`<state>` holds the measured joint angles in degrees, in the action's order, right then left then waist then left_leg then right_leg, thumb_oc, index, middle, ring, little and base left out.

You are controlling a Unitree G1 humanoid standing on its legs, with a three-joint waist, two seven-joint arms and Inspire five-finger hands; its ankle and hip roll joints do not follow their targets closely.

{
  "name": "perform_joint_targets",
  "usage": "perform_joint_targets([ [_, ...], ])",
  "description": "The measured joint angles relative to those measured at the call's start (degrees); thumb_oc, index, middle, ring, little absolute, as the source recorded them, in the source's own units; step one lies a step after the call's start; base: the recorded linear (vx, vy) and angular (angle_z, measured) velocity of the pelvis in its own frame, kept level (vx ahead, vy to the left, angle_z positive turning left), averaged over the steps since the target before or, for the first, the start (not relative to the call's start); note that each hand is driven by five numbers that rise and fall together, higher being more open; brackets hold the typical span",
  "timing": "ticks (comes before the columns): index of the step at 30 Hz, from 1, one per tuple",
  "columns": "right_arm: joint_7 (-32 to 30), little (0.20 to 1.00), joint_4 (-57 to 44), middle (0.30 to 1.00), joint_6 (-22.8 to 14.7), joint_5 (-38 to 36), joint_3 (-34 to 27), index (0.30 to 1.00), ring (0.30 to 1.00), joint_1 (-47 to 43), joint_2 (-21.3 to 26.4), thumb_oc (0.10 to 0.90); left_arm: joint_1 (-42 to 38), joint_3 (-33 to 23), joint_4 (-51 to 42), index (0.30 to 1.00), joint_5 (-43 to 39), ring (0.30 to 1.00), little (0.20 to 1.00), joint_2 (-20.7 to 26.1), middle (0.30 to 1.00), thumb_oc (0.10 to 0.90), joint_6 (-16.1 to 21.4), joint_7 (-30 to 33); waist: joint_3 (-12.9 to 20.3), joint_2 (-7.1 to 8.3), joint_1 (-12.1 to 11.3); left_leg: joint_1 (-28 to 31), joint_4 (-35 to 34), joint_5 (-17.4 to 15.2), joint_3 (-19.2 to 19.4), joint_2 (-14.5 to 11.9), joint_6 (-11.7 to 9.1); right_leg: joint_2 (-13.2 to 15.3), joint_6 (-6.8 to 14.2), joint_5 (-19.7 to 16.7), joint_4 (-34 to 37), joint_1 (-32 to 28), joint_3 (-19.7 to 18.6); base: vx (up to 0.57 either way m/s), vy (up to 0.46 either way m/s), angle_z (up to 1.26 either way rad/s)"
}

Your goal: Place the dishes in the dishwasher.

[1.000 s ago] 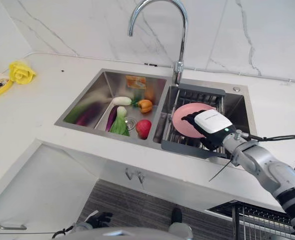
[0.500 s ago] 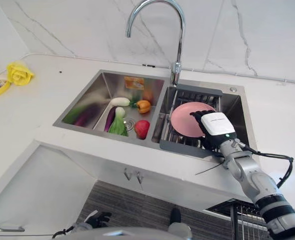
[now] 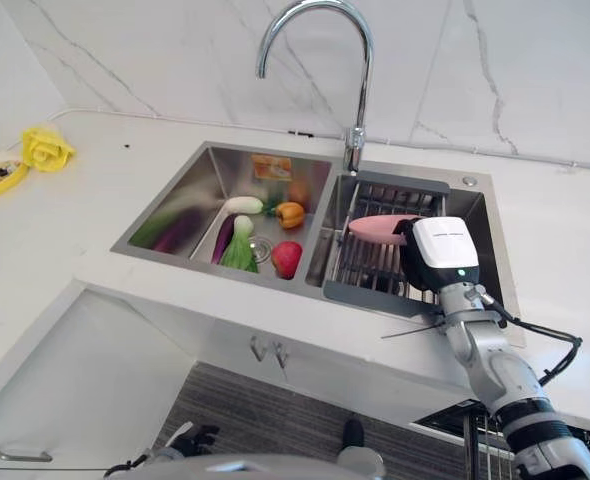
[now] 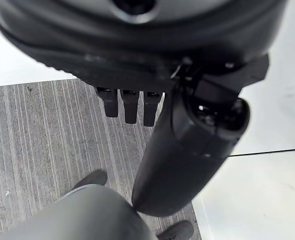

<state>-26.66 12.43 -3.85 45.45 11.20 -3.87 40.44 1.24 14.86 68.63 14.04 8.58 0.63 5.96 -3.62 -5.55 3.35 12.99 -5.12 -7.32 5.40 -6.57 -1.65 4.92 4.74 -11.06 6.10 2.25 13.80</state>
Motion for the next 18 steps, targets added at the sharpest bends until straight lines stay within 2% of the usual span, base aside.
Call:
perform_joint_targets([
  [6,-3.0,0.300,-2.6,0.300,-0.2,-1.0,-0.3,0.300,0.300,2.2,-1.7,0.400,0.5,0.2,-0.5,0.900,0.0,0.900,0.900,-0.1,0.900,0.800,-0.2,1.8,0.0,-0.17,0.0,0.0,0.0,-0.1,-0.2,0.0,0.2,0.1,-0.2,0.1,0.0,-0.1,0.3,0.00,0.004,0.02],
  [13,-3.5,0.300,-4.4,0.300,-0.7,-3.8,-0.5,0.300,0.300,3.7,-2.5,0.400,0.8,0.1,-1.2,0.900,0.0,0.900,0.900,-0.2,0.900,0.800,-1.2,2.4,0.1,-0.37,0.1,0.0,0.0,-0.1,-0.2,0.0,0.2,0.1,-0.2,0.1,0.0,-0.2,0.3,0.00,0.000,0.00],
  [18,-2.8,0.300,-6.7,0.300,-1.4,-15.6,-3.9,0.300,0.300,5.8,-8.1,0.400,0.9,0.1,-1.1,0.900,-0.1,0.900,0.900,-0.3,0.900,0.800,-1.3,2.6,0.2,-0.49,0.1,0.0,0.0,-0.1,0.0,0.1,0.2,0.1,-0.2,0.1,0.0,-0.2,0.2,0.00,0.000,0.00],
])
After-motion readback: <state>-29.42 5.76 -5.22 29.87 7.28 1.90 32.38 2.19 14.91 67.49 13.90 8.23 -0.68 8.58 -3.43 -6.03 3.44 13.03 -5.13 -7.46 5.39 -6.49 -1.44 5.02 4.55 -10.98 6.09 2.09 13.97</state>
